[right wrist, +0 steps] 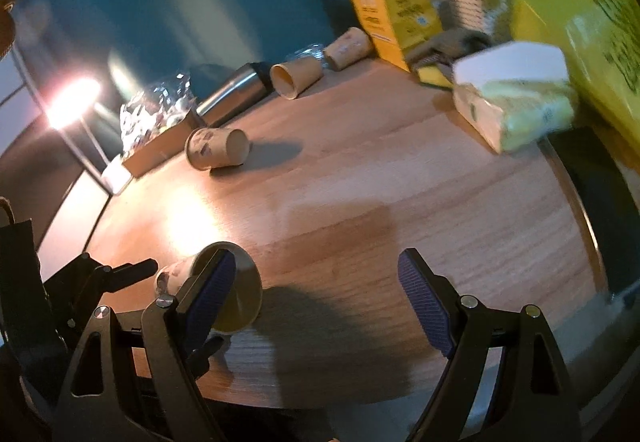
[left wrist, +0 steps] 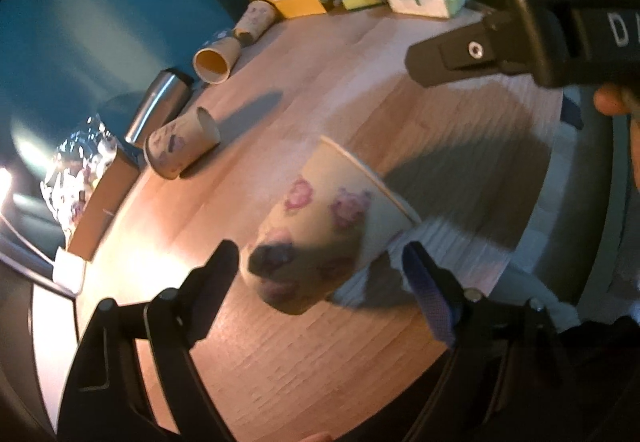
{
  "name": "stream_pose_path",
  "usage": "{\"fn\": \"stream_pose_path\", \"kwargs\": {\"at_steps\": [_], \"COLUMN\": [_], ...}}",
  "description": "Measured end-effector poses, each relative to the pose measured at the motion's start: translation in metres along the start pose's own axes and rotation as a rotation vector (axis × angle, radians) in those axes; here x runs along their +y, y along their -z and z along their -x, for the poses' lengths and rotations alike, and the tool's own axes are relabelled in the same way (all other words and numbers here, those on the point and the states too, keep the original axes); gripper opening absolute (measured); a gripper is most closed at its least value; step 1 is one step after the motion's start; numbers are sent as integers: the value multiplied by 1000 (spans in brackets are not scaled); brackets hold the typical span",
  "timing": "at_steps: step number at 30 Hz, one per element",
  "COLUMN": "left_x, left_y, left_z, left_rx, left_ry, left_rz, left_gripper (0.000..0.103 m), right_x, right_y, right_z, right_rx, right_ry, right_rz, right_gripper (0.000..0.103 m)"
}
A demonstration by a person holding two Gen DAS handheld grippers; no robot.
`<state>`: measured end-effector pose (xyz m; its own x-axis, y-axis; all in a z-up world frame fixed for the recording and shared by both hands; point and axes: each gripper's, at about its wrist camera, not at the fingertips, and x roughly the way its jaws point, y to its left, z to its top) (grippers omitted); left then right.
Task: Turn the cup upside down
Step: 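Carry the cup toward the right tool and tilt it sideways, then grasp the cup body with the right gripper while the left gripper releases it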
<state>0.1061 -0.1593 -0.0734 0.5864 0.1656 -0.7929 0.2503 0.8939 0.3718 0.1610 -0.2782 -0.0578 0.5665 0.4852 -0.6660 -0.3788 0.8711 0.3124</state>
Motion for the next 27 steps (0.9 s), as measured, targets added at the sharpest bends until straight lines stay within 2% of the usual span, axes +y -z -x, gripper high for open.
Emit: {"fn": "stream_pose_path", "kwargs": {"at_steps": [2,6,9,11,15,19,21,27], "left_x": [9,39,60,75,100,114,121,130], "left_y": [2,19,40,59,101,132,142,153], "left_z": [5,19,23,25,27,21,24,28], "left_rx": [-17,-47,-39,-42,-32,-12,-43,-85], "left_ry": [8,23,41,52,89,95,119,153], "left_rz": [44,197,306,390,566,649,692,707], "left_gripper": [85,85,85,85,85,85,85,85], "right_x": [8,38,76,110,156,179,183,185], "right_y": [-5,-17,-20,-14,8,32,41,57], "right_z": [-1,-7,-14,-24,-49,-77,-87,-107], "right_rx": [14,84,147,219,373,527,587,729], "right_ry": [-2,-50,-59,-78,-88,-29,8,89], "right_rz": [53,229,446,633,902,1116,1184,1348], "right_gripper": [86,86,86,86,85,85,85,80]}}
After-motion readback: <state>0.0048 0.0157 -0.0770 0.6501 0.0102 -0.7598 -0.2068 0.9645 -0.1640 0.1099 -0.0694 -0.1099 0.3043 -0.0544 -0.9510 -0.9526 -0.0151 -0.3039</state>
